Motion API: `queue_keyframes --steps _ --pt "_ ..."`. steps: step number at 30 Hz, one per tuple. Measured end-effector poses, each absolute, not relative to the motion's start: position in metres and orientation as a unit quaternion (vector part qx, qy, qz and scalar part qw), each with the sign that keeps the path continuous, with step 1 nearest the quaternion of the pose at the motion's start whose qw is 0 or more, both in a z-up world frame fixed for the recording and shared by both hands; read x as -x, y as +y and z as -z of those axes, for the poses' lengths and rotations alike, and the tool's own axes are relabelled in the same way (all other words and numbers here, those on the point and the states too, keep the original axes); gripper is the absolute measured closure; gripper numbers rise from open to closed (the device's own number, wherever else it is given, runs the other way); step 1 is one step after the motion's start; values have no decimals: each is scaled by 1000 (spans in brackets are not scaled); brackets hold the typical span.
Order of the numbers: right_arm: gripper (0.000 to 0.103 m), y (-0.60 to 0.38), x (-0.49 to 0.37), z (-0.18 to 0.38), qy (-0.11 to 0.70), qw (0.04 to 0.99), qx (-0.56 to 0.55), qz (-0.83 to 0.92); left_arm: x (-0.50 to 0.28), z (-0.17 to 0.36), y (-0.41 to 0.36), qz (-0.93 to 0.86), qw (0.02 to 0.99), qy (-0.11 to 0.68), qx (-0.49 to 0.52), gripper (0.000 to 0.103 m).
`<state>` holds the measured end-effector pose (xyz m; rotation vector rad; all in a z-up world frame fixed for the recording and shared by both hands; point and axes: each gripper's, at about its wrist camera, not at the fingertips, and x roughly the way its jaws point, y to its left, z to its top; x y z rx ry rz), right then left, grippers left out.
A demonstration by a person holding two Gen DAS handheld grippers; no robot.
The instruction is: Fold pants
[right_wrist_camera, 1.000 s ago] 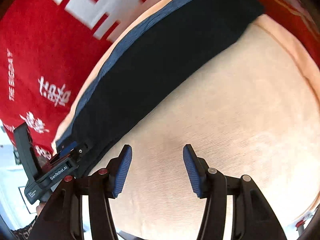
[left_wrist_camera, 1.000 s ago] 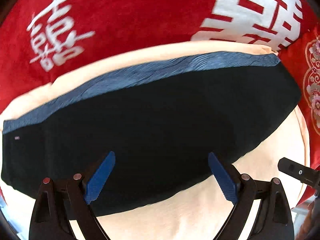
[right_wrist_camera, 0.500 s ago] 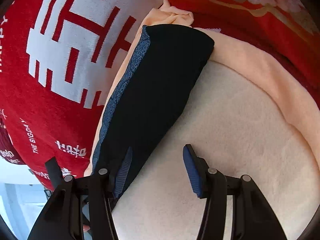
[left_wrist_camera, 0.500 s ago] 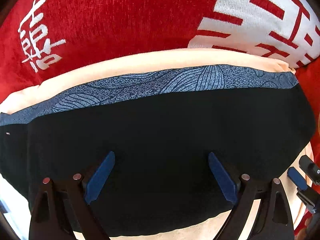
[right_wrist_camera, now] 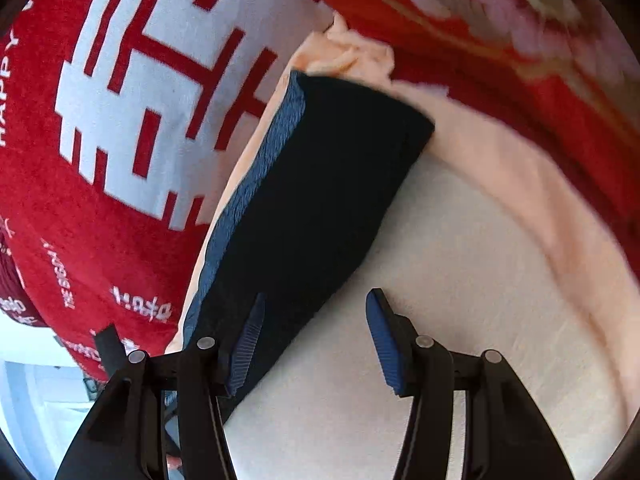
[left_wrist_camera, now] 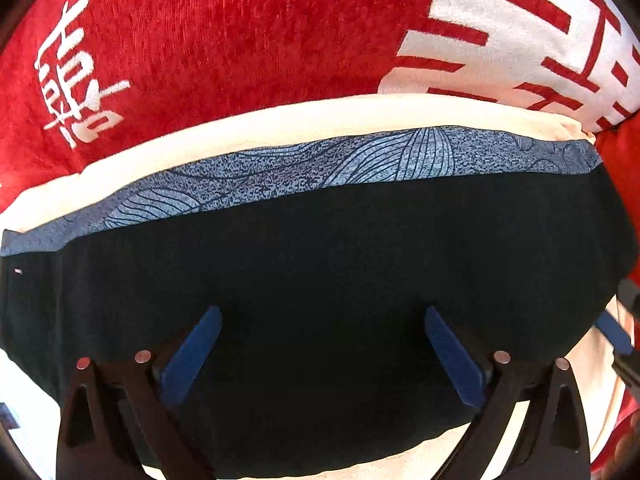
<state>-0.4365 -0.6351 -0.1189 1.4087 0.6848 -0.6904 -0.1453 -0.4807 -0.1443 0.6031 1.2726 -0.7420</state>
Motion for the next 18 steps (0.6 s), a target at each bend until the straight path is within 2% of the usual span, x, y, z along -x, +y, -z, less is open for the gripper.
queue_keyframes --steps 1,2,3,4,5,12,16,18 --pt "46 -639 436 120 301 654 -620 312 145 145 -482 333 700 571 -271 1" --pt "51 -646 434 121 299 650 -622 319 145 144 -481 334 700 570 -272 1" --pt "73 -651 433 123 301 646 -623 322 146 144 -480 334 701 568 -274 1" --pt "84 -656 431 125 313 639 -620 331 147 144 -479 334 701 568 -273 1" --pt "90 -660 429 125 316 637 -619 334 146 144 -479 334 700 569 -273 1" --pt "92 -663 397 91 354 704 -523 325 146 146 -481 329 701 571 -275 1" --pt "92 -670 401 116 387 672 -531 342 146 146 -481 328 702 569 -275 1" --pt "93 -668 408 125 375 665 -547 344 146 146 -481 328 701 569 -277 1"
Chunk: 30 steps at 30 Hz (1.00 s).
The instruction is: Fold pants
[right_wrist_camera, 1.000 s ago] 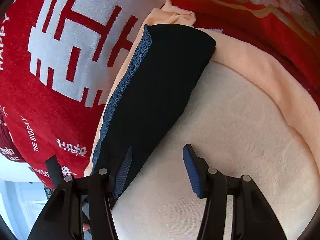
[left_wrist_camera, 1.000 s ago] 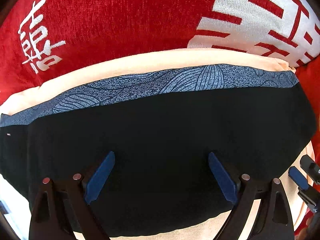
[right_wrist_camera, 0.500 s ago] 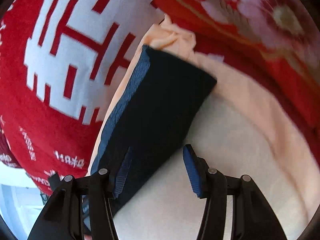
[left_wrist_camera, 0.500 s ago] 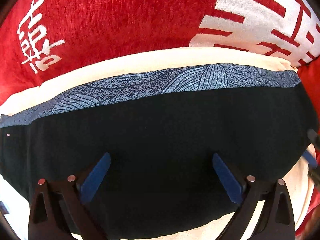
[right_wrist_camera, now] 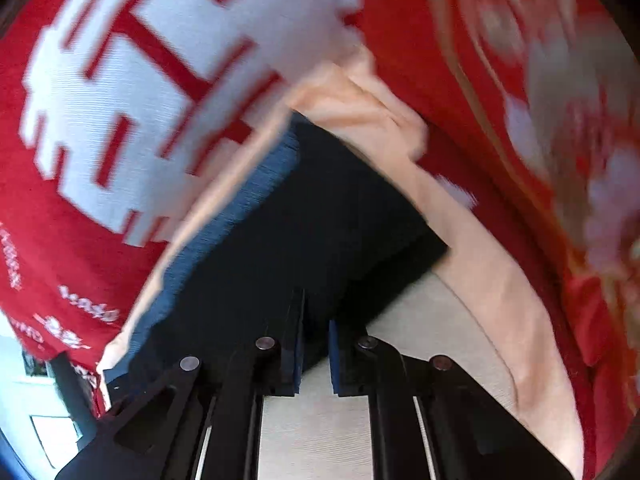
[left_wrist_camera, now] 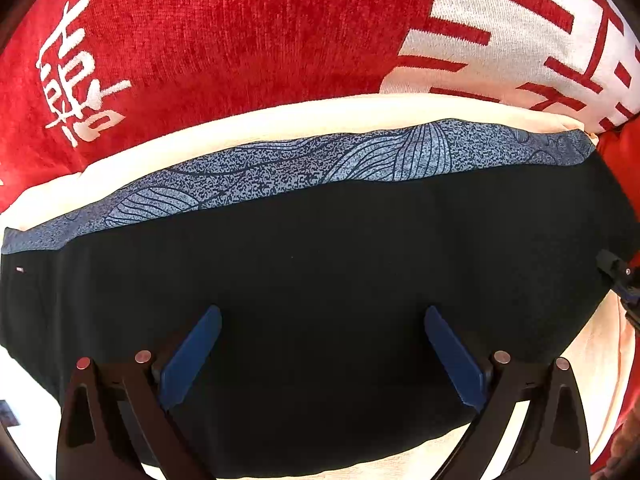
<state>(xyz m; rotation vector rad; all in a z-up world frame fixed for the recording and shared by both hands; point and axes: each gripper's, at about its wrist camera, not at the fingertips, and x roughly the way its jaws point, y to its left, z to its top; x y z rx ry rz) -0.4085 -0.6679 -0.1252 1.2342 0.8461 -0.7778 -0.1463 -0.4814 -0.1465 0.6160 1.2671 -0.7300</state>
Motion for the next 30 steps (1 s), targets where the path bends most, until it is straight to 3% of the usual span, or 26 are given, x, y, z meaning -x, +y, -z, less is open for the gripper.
queue_keyframes --steps 8,14,22,30 --pt "85 -659 412 115 391 663 -531 353 147 147 -482 323 703 568 -281 1" --pt "63 -650 424 104 404 655 -515 378 146 148 -483 325 703 566 -282 1" --pt "65 -654 411 62 386 699 -451 400 147 148 -483 328 704 561 -285 1" --pt "68 -704 356 72 408 712 -412 396 146 147 -485 321 702 568 -286 1"
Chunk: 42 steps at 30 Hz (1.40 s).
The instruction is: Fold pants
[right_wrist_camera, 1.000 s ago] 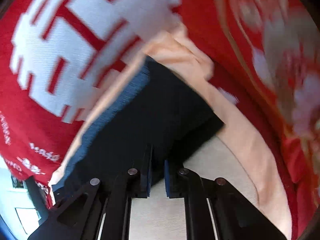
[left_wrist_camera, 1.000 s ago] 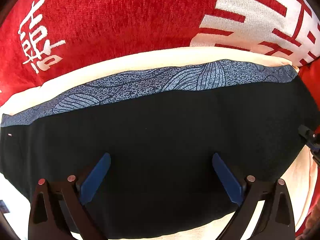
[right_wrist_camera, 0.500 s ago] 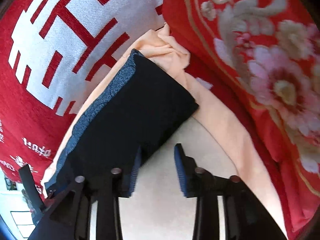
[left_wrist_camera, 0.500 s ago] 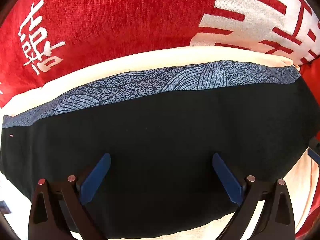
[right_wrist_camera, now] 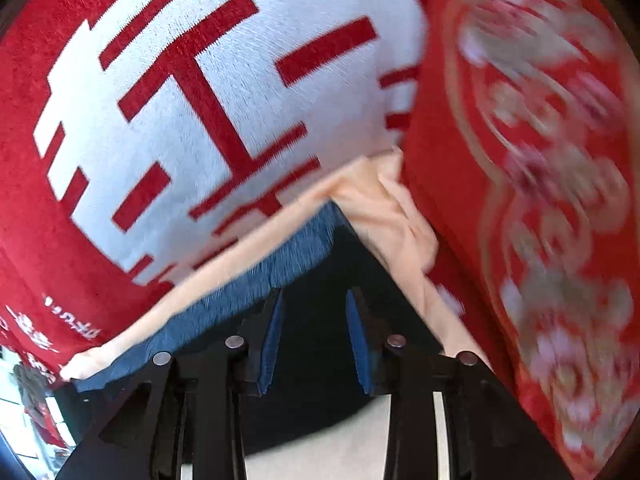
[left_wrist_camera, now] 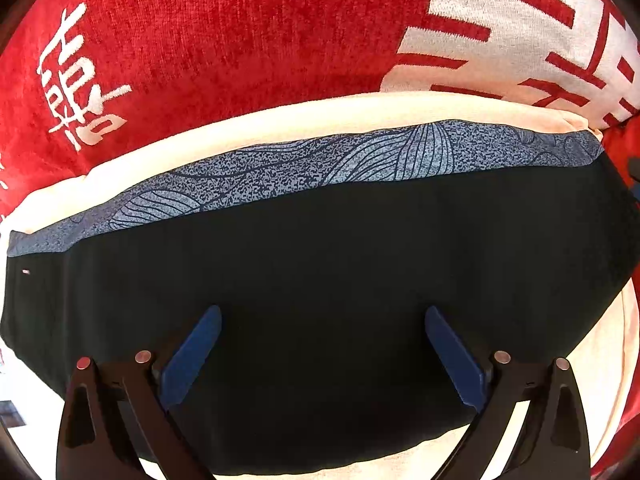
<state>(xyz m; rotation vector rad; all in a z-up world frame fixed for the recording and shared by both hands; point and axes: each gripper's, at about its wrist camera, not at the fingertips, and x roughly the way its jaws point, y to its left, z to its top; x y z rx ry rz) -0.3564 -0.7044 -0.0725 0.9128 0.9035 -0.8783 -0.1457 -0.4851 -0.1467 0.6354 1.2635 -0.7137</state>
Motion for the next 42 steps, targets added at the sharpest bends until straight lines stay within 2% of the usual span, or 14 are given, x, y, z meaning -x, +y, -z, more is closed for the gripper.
queue_keyframes --steps 3,4,5,7,10,12,13,20,27,30,34,38,42 --pt "70 -712 352 92 453 695 -383 406 145 147 -484 322 703 569 -279 1" --pt "75 -714 355 103 471 684 -379 408 145 148 -484 323 703 569 -279 1" --pt "86 -714 360 107 473 682 -378 410 146 148 -484 324 704 568 -279 1" --pt "89 -710 370 102 463 685 -379 415 145 148 -482 326 703 569 -276 1" --pt "74 -695 382 84 438 693 -418 391 140 144 -475 331 694 579 -272 1" --pt "54 -677 390 73 425 700 -442 366 135 134 -461 331 692 583 -269 1" --pt "52 -662 395 66 423 705 -449 350 133 126 -449 328 694 580 -273 1" --pt "50 -576 425 62 481 694 -443 301 108 77 -324 244 723 548 -344 1" --pt "50 -533 475 68 519 653 -453 314 84 69 -183 87 711 595 -366 1" --pt "50 -514 490 63 523 636 -462 330 93 73 -171 111 703 596 -373 1" --pt "50 -487 494 63 517 621 -479 343 107 88 -193 173 690 593 -378 1" --pt "49 -469 474 63 517 626 -486 323 116 77 -223 231 705 575 -345 1" --pt "49 -476 451 65 482 642 -519 294 112 71 -263 257 718 577 -292 1"
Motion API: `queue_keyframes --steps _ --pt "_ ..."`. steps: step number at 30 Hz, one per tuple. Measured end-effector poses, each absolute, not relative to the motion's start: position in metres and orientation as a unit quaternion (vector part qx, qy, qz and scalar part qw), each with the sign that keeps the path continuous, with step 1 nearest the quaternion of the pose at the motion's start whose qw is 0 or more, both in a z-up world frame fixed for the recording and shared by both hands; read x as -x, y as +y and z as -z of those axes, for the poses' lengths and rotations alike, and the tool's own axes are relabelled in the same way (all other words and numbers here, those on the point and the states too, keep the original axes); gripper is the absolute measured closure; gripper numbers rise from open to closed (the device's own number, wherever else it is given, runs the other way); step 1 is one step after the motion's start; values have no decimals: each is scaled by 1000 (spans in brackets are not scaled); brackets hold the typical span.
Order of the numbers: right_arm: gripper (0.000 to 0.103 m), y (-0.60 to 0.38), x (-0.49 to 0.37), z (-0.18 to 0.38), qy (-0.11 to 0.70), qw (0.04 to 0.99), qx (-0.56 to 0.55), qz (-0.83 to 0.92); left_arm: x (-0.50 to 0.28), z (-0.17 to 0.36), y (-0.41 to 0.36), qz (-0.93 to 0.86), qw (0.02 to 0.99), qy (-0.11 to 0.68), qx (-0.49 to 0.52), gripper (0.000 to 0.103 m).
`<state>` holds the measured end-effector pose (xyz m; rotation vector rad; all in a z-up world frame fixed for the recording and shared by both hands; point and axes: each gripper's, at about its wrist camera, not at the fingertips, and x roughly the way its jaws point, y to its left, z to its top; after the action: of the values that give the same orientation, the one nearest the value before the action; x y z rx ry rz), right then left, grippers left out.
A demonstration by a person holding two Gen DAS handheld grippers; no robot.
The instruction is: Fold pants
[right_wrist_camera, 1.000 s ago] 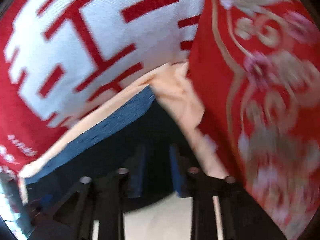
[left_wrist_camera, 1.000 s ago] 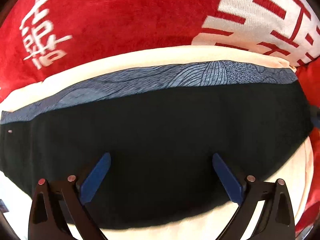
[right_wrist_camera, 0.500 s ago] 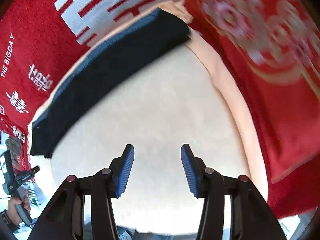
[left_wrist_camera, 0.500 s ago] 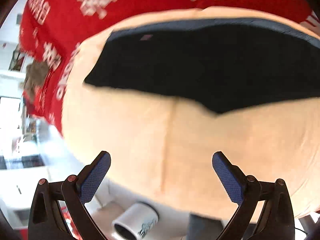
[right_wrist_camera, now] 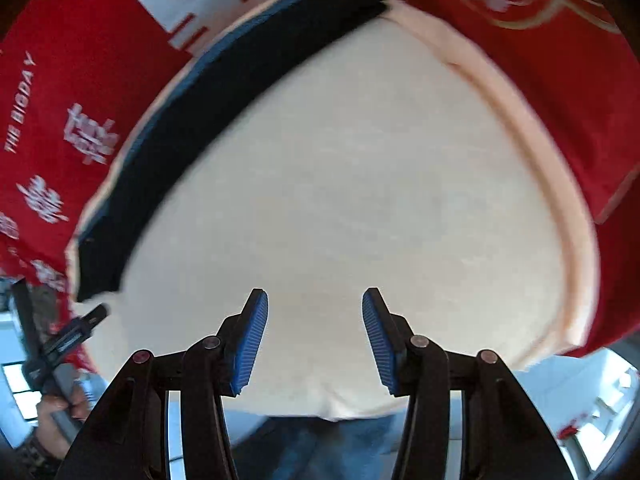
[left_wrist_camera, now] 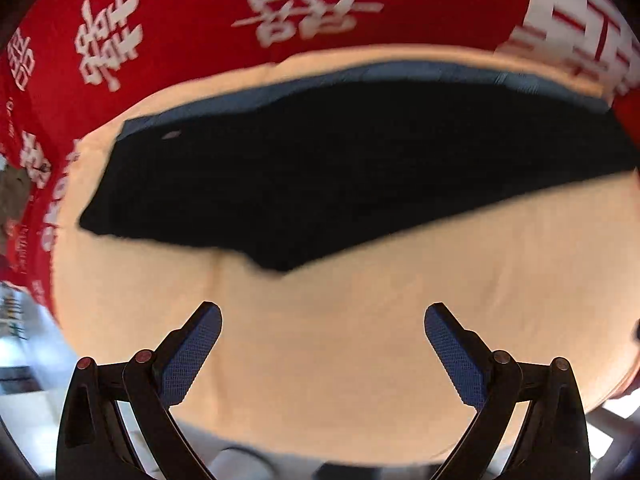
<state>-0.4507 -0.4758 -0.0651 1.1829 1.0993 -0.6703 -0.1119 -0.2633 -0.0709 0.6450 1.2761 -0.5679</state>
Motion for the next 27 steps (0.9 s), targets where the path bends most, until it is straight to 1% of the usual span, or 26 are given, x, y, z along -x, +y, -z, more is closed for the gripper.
queue_keyframes --steps 4,9,14,18,20,21,22,23,27 --pt "49 -519 430 80 423 657 -562 272 109 74 -309 283 726 574 -252 1" --pt "49 -587 413 99 359 666 -594 274 120 86 -385 299 735 553 -254 1" --pt "49 -634 423 114 332 664 -606 284 122 106 -437 299 741 547 -250 1" --pt "50 -649 441 128 307 647 -635 290 122 139 -460 275 732 562 -270 1" --pt "56 -655 442 133 290 642 -649 286 122 142 -461 273 736 563 -260 1" --pt "72 -654 443 132 293 643 -646 288 122 141 -461 273 737 562 -259 1" --pt "85 -656 441 130 294 649 -642 285 122 141 -461 273 737 561 -261 1" --pt "96 -657 437 127 297 654 -635 285 122 140 -462 274 737 558 -265 1" --pt "96 -667 417 101 309 700 -573 293 125 133 -471 274 738 547 -285 1"
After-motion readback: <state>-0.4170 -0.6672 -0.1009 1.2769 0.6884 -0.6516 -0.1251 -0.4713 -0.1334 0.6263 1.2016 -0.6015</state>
